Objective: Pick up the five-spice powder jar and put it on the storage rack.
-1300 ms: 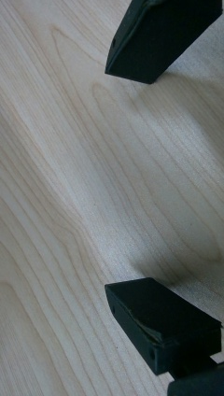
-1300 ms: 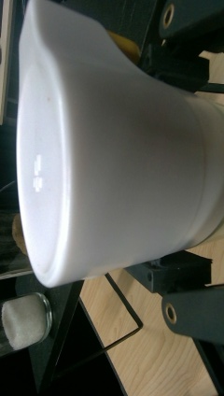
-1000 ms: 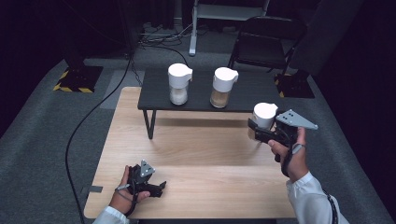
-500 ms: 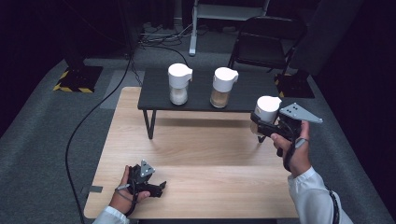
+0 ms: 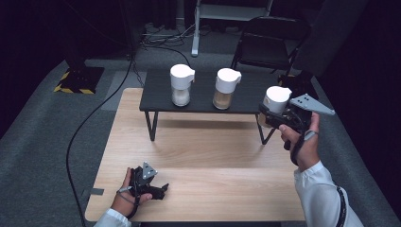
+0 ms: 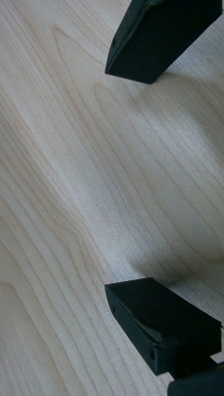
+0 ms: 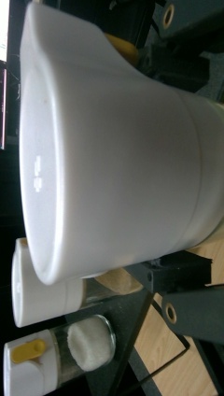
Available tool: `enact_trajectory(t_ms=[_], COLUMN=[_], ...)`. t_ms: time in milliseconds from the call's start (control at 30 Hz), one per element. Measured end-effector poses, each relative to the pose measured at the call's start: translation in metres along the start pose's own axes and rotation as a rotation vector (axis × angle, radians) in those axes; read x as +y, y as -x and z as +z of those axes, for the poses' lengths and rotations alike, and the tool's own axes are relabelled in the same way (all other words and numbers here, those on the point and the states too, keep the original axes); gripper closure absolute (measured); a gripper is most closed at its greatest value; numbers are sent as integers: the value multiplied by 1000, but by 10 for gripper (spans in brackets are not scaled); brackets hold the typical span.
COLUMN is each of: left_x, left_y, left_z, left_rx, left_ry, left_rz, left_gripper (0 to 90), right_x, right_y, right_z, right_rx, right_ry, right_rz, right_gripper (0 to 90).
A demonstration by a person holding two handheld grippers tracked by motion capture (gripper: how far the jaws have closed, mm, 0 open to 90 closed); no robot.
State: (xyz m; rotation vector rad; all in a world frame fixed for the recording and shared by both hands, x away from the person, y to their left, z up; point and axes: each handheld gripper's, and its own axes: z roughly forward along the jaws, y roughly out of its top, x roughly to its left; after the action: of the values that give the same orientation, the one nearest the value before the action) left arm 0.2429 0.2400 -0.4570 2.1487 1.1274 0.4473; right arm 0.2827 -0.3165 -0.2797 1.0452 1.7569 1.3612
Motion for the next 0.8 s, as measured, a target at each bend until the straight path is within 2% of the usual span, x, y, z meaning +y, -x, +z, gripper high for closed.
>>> enact_trajectory(t_ms=[467,800], left_x=[1,1], left_y=[0,0], left_z=[0,0], left_rx=[0,1], left_ry=[-2,-2], left_rz=[-1,-1], left_gripper=[2,2], right_x=[6,14], right_y=[4,7], right_z=[5,16], right_rx=[-13,-29], right_ry=[-2,21], right_rz=[13,22], right_gripper=[296,296])
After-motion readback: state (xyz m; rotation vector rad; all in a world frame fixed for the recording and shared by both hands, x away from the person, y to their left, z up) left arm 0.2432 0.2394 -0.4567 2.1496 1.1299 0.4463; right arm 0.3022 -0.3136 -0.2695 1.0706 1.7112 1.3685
